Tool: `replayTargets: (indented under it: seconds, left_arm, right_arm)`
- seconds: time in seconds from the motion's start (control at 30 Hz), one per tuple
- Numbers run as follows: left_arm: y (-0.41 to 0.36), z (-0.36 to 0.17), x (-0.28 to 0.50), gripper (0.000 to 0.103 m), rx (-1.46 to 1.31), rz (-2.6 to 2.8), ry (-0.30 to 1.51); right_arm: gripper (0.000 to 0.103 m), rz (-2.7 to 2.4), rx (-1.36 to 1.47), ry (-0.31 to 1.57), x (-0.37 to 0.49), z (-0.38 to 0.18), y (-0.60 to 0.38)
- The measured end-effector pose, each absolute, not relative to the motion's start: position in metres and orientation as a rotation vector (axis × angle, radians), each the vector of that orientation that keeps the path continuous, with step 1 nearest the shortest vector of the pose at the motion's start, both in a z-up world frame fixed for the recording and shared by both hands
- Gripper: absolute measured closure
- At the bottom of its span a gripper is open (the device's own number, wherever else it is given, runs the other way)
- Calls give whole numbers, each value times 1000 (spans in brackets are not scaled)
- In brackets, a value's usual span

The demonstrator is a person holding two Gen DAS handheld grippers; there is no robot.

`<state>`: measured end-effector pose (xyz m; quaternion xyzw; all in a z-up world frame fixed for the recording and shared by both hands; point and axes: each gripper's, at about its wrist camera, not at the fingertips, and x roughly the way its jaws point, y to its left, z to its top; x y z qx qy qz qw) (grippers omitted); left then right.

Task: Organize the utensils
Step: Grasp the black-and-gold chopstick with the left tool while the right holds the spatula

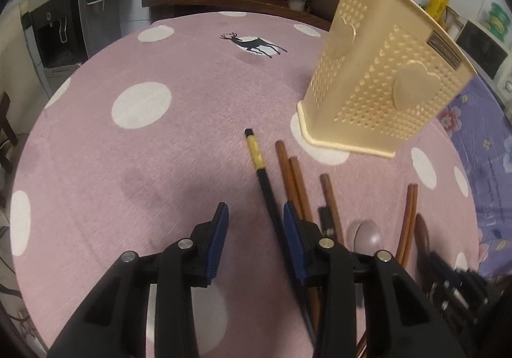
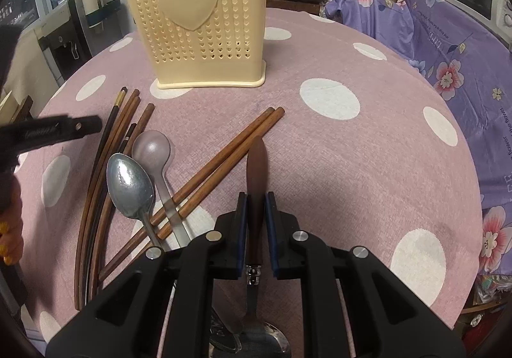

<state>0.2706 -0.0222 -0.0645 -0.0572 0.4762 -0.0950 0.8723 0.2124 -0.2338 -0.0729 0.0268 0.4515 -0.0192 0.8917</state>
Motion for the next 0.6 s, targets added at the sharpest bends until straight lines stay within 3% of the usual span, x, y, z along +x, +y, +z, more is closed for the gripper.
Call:
replayTargets:
  seconds: [0.43, 0.6]
  left_arm:
    - [-41, -70, 292, 84, -63, -109, 961]
    - [-54, -70, 278, 84, 48, -70, 913]
  right_arm:
    - [91, -24, 67, 926, 210, -74, -236]
    - [91, -27, 49, 918, 211, -74, -234]
